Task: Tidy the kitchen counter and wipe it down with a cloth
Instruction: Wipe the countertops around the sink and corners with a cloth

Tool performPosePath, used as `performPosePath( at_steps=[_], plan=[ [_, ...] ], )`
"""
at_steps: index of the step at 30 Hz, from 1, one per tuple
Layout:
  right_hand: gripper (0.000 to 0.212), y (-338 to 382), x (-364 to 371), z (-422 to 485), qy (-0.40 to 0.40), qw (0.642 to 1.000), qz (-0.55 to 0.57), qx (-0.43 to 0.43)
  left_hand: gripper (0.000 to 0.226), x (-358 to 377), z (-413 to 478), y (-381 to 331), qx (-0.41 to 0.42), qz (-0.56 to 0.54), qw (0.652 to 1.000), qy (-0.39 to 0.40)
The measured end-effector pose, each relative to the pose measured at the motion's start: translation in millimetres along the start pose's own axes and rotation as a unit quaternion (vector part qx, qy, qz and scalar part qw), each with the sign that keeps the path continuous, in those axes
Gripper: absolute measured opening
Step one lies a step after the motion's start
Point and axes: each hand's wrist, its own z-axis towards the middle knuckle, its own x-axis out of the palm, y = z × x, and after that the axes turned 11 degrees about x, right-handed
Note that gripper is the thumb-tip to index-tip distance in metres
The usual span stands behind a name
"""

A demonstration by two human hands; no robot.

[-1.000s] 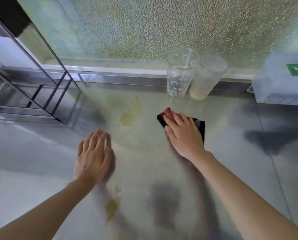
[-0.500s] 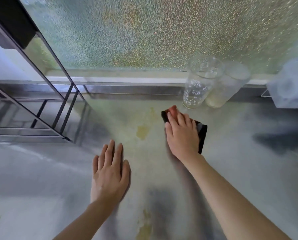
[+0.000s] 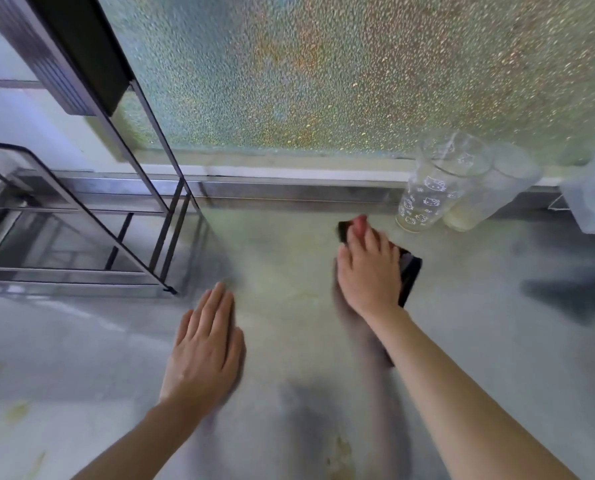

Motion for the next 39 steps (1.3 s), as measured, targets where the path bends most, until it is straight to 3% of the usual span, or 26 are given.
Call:
performPosePath(
  at_steps=[3, 5, 7, 9, 12, 17, 19, 22, 24, 26, 30, 32, 34, 37, 39],
  plan=[
    [0.056, 33.9, 2.4, -35.8, 0.039, 0.982, 0.015, -0.186, 0.056, 3.7, -4.3, 3.9, -0.011, 0.003, 1.000, 0.007],
    [0.058, 32.3, -4.3, -31.9, 0.100, 0.963, 0.018, -0.250, 0.056, 5.5, -4.0, 4.4, -0.008, 0.002, 1.000, 0.006],
    [0.059, 20.2, -2.7, -7.3, 0.047, 0.972, 0.003, -0.230, 0.056, 6.3, -3.7, 6.1, -0.007, 0.003, 1.000, 0.002],
    [0.060, 15.0, -0.2, 21.4, -0.016, 0.991, -0.007, -0.129, 0.056, 7.7, -3.2, 7.2, -0.007, 0.007, 1.000, 0.003],
    [0.059, 35.2, 8.3, 32.5, -0.034, 0.999, -0.005, -0.031, 0.056, 8.5, -2.1, 8.1, -0.006, 0.009, 1.000, 0.008],
    [0.053, 81.8, 12.9, -17.9, 0.042, 0.966, 0.043, -0.253, 0.055, 7.4, -2.7, 9.3, -0.008, 0.007, 1.000, 0.008],
    [0.052, 76.4, 11.3, -15.6, 0.060, 0.957, 0.041, -0.279, 0.055, 7.3, -2.2, 8.4, -0.008, 0.005, 1.000, 0.011],
    [0.056, 55.7, 13.0, 17.5, -0.026, 0.983, 0.017, -0.179, 0.055, 7.7, -2.1, 8.6, -0.005, 0.004, 1.000, 0.006],
    [0.057, 49.4, 13.1, 35.2, -0.040, 0.998, 0.015, -0.040, 0.055, 8.4, -2.2, 9.2, -0.004, 0.005, 1.000, 0.004],
    [0.053, 63.9, 17.3, 26.3, -0.047, 0.999, 0.013, -0.002, 0.055, 9.3, -2.2, 10.5, -0.004, 0.006, 1.000, 0.003],
    [0.047, 91.6, 19.9, -20.4, 0.015, 0.964, 0.030, -0.263, 0.055, 9.4, -3.2, 10.4, -0.005, 0.012, 1.000, 0.010],
    [0.050, 83.6, 14.1, -14.3, 0.060, 0.945, 0.013, -0.320, 0.055, 9.1, -3.1, 10.2, -0.008, 0.013, 1.000, 0.013],
    [0.055, 73.9, 13.7, 7.0, 0.018, 0.964, 0.003, -0.266, 0.055, 9.1, -2.7, 9.9, -0.009, 0.011, 1.000, 0.010],
    [0.051, 77.4, 17.3, 26.4, -0.022, 0.999, 0.019, -0.045, 0.055, 9.4, -3.0, 9.4, -0.007, 0.010, 1.000, 0.008],
    [0.048, 97.5, 23.1, 9.4, -0.026, 0.997, 0.036, -0.059, 0.055, 9.4, -2.6, 9.8, -0.008, 0.012, 1.000, 0.005]
  ],
)
